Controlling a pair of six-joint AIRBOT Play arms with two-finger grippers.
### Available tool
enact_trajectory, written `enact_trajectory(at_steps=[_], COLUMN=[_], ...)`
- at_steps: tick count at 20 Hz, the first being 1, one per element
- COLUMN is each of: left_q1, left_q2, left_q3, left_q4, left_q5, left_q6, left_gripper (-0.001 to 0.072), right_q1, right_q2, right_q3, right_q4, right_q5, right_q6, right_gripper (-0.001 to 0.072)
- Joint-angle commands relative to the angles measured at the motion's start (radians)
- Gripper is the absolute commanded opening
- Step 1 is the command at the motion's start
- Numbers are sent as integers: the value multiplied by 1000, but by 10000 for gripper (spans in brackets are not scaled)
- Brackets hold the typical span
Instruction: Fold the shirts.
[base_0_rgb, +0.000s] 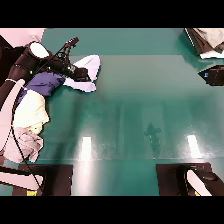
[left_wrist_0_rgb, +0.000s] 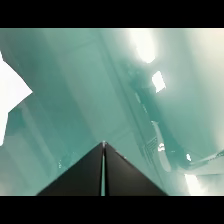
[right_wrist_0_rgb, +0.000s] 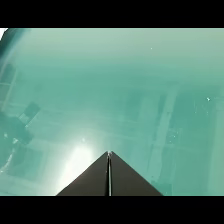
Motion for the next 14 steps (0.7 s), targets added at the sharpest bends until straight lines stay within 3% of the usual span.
enact_trajectory(at_steps=[1, 14], left_q1=[0, 0], left_q2=[-2, -3], left_q3=[0, 1], left_q4=[0, -32], left_q5=[0, 8], left_q6=[0, 0], left_gripper=[25, 25], right_q1=[0, 0], right_q2=[3, 2], right_q3=[-5, -37], right_q4=[1, 1], right_q5=[-7, -7], right_q6=[0, 0], right_gripper=[19, 19])
